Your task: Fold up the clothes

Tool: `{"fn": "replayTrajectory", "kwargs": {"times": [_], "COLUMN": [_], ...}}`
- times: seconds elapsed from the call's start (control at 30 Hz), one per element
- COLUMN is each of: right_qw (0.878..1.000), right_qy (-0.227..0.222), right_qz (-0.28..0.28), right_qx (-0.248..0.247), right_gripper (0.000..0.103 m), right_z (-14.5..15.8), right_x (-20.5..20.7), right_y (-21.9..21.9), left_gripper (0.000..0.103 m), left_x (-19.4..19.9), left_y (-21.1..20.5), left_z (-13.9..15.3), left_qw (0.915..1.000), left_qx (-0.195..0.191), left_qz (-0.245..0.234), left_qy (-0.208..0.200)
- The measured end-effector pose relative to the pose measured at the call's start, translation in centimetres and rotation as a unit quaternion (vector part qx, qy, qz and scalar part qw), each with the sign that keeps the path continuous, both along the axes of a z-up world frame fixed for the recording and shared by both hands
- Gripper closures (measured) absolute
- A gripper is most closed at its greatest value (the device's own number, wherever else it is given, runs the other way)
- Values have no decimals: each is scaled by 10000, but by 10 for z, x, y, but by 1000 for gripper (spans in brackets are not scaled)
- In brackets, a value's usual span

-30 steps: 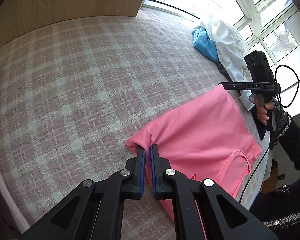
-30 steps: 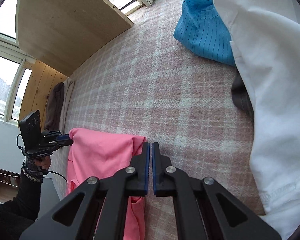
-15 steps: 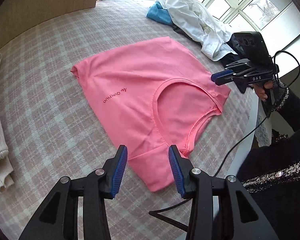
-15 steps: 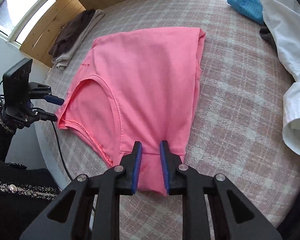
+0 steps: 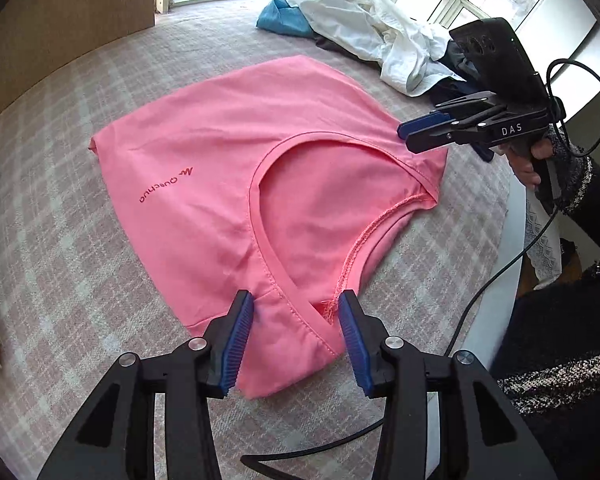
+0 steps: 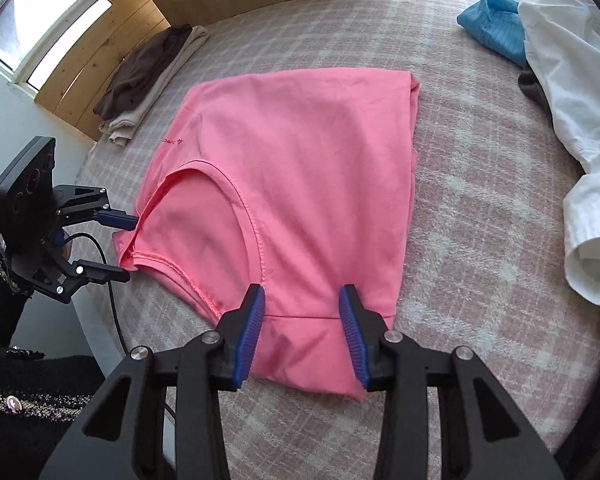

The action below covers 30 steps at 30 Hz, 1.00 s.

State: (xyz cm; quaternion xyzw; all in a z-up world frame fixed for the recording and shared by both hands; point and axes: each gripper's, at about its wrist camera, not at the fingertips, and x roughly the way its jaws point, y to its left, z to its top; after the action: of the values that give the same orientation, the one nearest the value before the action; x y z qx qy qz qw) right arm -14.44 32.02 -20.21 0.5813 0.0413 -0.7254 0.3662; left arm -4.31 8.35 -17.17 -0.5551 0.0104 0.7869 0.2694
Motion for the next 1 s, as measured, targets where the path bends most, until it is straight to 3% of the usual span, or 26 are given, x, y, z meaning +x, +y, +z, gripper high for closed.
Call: {"fn": "replayTrajectory", "kwargs": {"times": [0.03,0.1,0.17,0.3,0.37,0.43,0.6,0.67,0.73,0.8,0.9,1.0], "right_qw": [10000,9987,9972,9960,9965,9967,9990,9987,9961,9917,9870,9879], "right_qy": [61,256,477,720,702,702,295,271,354,432,232,-50], "right_qz": [-34,-161,-219,-219,-171,-225,-297,-352,-561,-769,-1105,-1119], "right_qx": [-71,-415,-532,-486,-411,-326,-138,-239,-587,-931,-1146,-1074], "right_gripper": [64,64,64,64,64,64,64,65,65,65,65,65], "right_z": [6,22,33,37,30,23,-10,-6,6,18,13,-7], "right_x": [-2,-12,-25,-53,-66,-80,-107,-110,-111,-113,-127,-139], "right_y": [0,-4,-15,-40,-52,-56,-57,-51,-39,-27,-17,-20], "left_gripper": [50,48,48,48,48,48,48,47,48,48,47,47], "left_x": [5,9,7,-37,-62,-86,-132,-131,-130,-126,-119,-125], "left_y": [4,15,11,-26,-45,-60,-64,-63,-65,-65,-53,-32], "left_z": [-4,2,17,35,38,37,-7,-13,-13,-1,18,18], "left_qw": [9999,9986,9987,9991,9969,9956,9957,9960,9962,9958,9959,9966], "left_qx": [47,128,35,-97,-97,187,107,125,-54,29,245,444], "left_qz": [-101,-445,-514,109,504,703,886,822,861,887,670,381], "left_qy": [-32,-243,-21,399,588,597,250,322,135,230,549,577]}}
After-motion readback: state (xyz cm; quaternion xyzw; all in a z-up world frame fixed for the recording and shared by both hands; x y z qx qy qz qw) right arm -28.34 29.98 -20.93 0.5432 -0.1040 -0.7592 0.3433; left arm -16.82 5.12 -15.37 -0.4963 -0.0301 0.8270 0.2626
